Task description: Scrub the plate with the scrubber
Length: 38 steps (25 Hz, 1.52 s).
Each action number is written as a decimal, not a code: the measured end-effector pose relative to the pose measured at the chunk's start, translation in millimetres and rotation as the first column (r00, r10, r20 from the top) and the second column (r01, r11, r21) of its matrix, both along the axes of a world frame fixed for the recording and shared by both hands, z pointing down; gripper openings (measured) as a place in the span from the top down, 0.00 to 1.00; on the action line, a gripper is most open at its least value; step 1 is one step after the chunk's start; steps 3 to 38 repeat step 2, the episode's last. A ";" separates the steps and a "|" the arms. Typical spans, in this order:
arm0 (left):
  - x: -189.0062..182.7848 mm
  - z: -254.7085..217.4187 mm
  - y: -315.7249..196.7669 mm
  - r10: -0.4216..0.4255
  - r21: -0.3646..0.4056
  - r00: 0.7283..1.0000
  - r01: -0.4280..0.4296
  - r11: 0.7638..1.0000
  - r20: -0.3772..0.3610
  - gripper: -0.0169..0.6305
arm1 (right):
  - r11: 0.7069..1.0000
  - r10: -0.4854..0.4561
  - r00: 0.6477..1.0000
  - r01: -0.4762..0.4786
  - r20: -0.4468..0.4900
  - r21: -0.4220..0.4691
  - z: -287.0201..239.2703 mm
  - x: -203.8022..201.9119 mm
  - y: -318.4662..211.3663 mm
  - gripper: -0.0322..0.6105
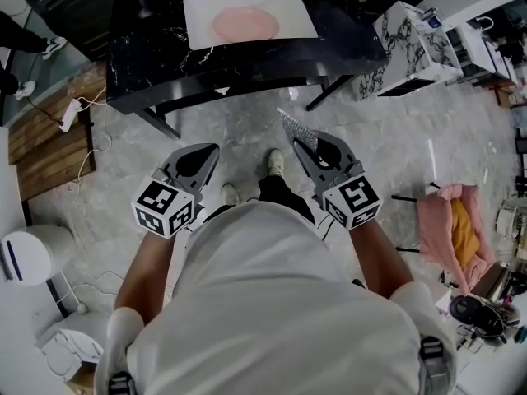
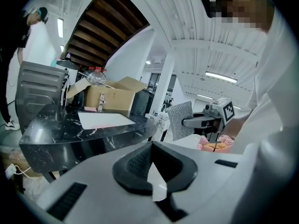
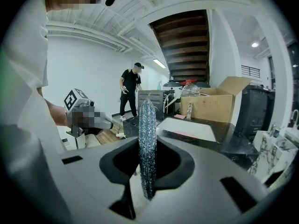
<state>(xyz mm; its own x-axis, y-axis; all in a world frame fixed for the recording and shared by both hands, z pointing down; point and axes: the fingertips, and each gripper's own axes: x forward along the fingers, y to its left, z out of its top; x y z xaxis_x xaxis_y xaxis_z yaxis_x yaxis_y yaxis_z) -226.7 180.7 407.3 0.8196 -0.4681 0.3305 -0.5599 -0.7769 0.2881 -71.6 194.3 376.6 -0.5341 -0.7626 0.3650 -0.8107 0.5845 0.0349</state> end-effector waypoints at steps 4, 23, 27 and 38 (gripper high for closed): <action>-0.2 3.8 4.6 0.011 -0.008 1.000 -0.011 1.000 0.005 0.98 | 1.000 0.003 1.000 -0.003 0.006 -0.006 1.1 -1.4 5.6 0.83; -0.2 3.8 4.6 0.011 -0.008 1.000 -0.011 1.000 0.005 0.98 | 1.000 0.003 1.000 -0.003 0.006 -0.006 1.1 -1.4 5.6 0.83; -0.2 3.8 4.6 0.011 -0.008 1.000 -0.011 1.000 0.005 0.98 | 1.000 0.003 1.000 -0.003 0.006 -0.006 1.1 -1.4 5.6 0.83; -0.2 3.8 4.6 0.011 -0.008 1.000 -0.011 1.000 0.005 0.98 | 1.000 0.003 1.000 -0.003 0.006 -0.006 1.1 -1.4 5.6 0.83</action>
